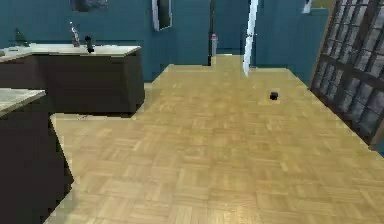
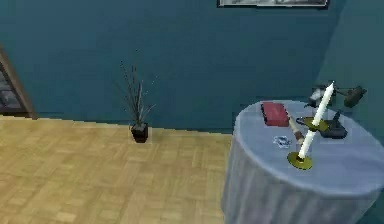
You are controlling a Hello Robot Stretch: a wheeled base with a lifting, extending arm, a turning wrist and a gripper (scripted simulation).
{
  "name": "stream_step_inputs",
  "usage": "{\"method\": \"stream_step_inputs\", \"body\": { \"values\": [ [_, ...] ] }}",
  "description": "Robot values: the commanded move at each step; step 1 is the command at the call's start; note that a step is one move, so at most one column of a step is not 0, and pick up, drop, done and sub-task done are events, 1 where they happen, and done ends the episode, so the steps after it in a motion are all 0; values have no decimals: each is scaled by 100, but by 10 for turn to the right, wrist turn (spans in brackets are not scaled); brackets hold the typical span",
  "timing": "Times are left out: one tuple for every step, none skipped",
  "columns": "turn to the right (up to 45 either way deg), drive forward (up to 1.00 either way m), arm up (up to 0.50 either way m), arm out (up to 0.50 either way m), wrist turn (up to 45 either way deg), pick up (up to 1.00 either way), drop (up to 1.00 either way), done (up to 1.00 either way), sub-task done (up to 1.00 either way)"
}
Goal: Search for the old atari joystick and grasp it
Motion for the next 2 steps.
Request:
{"method": "stream_step_inputs", "body": {
  "values": [
    [360, 0, 0, 0, 0, 0, 0, 0, 0],
    [450, 0, 0, 0, 0, 0, 0, 0, 0]
  ]
}}
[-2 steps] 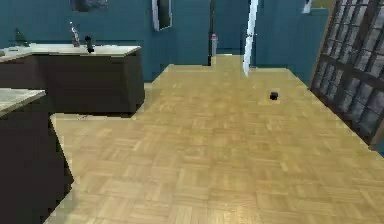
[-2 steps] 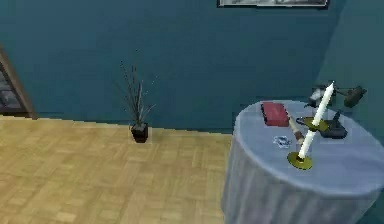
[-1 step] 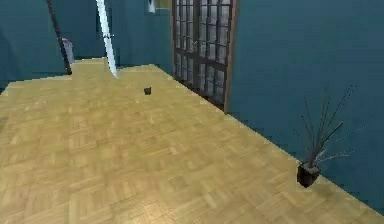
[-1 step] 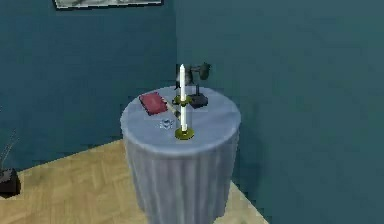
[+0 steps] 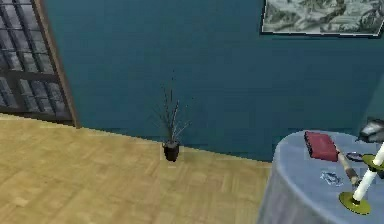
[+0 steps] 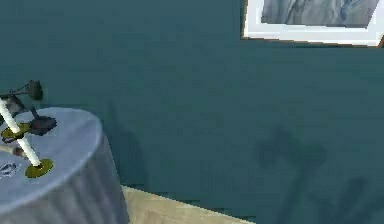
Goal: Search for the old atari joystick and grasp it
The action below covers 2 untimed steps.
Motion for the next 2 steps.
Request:
{"method": "stream_step_inputs", "body": {
  "values": [
    [450, 0, 0, 0, 0, 0, 0, 0, 0],
    [0, 40, 0, 0, 0, 0, 0, 0, 0]
  ]
}}
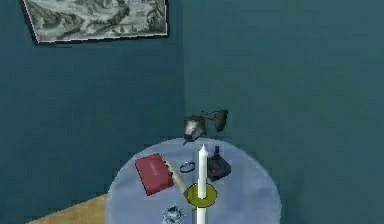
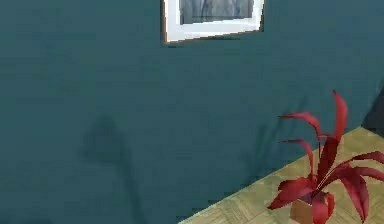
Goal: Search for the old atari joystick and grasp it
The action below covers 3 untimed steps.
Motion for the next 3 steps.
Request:
{"method": "stream_step_inputs", "body": {
  "values": [
    [-450, 0, 0, 0, 0, 0, 0, 0, 0],
    [-300, 0, 0, 0, 0, 0, 0, 0, 0],
    [0, 0, 50, 0, 0, 0, 0, 0, 0]
  ]
}}
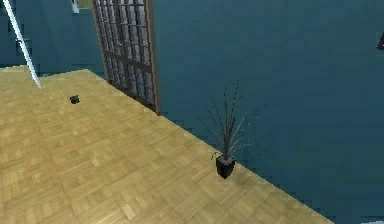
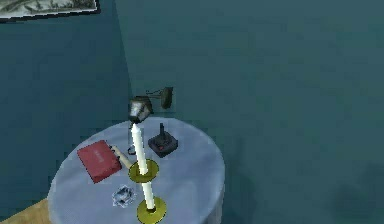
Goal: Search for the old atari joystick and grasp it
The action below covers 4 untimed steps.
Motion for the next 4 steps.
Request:
{"method": "stream_step_inputs", "body": {
  "values": [
    [0, 0, 38, 0, 0, 0, 0, 0, 0],
    [0, 0, 0, 36, 0, 0, 0, 0, 0],
    [0, 0, 0, 0, 450, 0, 0, 0, 0],
    [0, 0, 0, 0, 450, 0, 0, 0, 0]
  ]
}}
